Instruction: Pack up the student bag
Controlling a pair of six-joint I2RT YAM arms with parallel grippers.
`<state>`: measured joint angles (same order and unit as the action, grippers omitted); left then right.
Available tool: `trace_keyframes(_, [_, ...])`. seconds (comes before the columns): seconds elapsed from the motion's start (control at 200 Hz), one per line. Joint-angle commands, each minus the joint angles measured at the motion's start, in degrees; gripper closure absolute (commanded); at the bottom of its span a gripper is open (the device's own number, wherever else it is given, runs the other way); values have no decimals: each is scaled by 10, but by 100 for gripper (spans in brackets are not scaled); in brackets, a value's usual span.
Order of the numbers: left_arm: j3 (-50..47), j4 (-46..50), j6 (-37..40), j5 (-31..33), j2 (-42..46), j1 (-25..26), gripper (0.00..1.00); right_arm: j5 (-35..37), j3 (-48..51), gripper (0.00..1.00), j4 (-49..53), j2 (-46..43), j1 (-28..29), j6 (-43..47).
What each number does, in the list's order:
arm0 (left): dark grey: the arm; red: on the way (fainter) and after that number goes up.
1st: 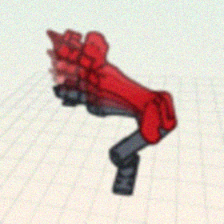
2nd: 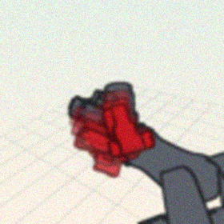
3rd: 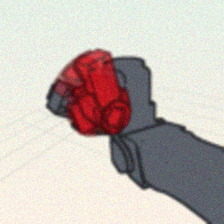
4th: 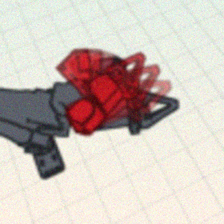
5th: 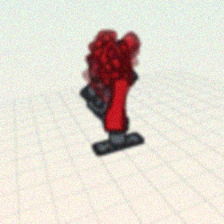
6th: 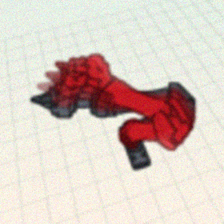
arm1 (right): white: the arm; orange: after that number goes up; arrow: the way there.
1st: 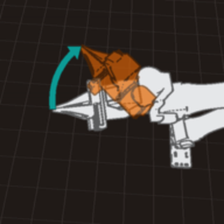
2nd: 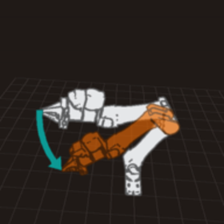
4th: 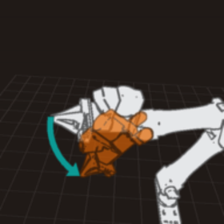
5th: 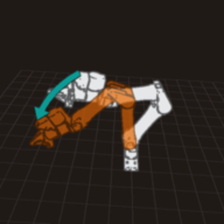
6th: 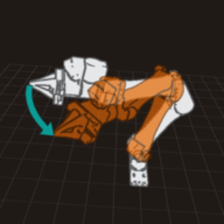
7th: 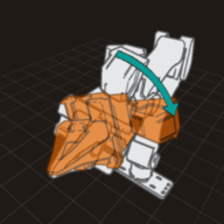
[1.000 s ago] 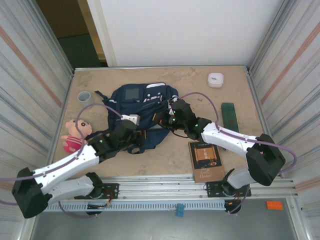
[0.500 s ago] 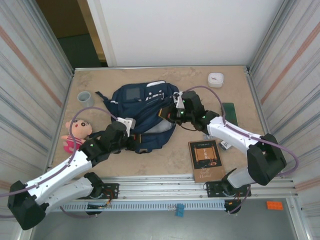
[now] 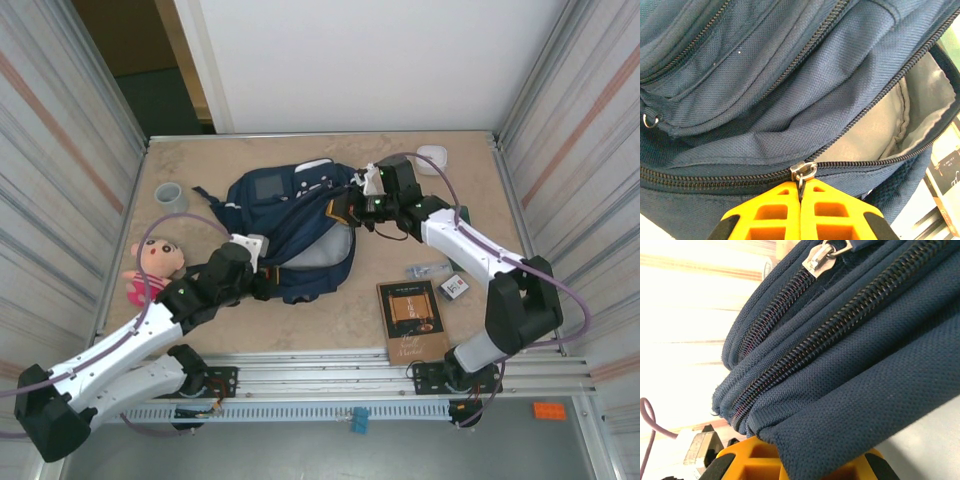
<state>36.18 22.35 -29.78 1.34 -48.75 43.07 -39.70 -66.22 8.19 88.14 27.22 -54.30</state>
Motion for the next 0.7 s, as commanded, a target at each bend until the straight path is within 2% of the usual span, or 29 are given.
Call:
trace_keyframes(0.0, [0,-19,16,-6,18,-5,100,-32,-41,100,-12,6,-6,20])
trace_keyframes(0.055, [2,-29,20,-22,20,-4,100,-25,-39,100,-16,6,-1,8])
trace_keyframes(0.15, [5,-48,-1,-38,21,-4,100,7,-16,84,-40,-4,25,-22])
trace_keyframes(0.225, [5,-72,-29,-50,20,-4,100,32,12,67,-75,-9,53,-53])
trace_keyframes(0.301, [4,-98,-54,-67,16,-4,100,59,42,59,-112,-11,78,-85])
trace_keyframes(0.366, [5,-116,-65,-80,10,-4,100,84,62,56,-148,-11,95,-109])
trace_keyframes(0.536, [8,-110,-55,-90,-1,-4,100,145,76,56,-182,-14,128,-122])
trace_keyframes(0.631, [13,-68,-38,-64,6,-4,100,139,74,80,-178,-19,122,-122])
trace_keyframes(0.692, [18,-30,-20,-39,16,-4,100,125,73,89,-159,-30,105,-113])
